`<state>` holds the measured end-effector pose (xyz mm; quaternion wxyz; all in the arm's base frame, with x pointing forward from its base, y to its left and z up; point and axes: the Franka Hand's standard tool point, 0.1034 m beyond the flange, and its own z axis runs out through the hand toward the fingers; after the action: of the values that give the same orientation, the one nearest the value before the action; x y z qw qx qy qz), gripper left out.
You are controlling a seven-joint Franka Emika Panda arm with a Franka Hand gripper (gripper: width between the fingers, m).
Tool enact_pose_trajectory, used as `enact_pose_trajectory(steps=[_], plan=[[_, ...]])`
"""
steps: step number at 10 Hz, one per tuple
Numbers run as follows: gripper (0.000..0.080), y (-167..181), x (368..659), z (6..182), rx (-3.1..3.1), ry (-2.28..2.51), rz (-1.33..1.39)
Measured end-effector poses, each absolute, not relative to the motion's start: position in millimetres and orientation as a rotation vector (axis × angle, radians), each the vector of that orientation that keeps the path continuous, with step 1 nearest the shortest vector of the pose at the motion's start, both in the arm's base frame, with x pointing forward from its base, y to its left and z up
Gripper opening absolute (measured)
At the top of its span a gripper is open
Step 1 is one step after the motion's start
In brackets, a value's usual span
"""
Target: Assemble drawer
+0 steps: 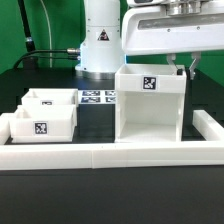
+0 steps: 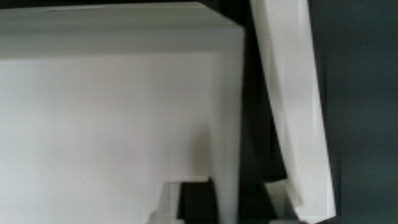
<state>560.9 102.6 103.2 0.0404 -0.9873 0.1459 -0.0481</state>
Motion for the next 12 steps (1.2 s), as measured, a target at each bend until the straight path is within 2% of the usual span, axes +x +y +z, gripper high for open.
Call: enact_pose_trajectory(steps=[2, 6, 10, 12], plan=[[0.0038, 95.6, 570.1, 106.1, -2.975, 0.596, -0.165], [0.0038, 103.4, 572.6, 110.3, -2.838, 0.951, -0.146], [0.0041, 90.7, 577.1, 108.4, -2.486, 1.588, -0.079], [0.0041, 91.0, 578.4, 109.6, -2.401, 1.687, -0.060]])
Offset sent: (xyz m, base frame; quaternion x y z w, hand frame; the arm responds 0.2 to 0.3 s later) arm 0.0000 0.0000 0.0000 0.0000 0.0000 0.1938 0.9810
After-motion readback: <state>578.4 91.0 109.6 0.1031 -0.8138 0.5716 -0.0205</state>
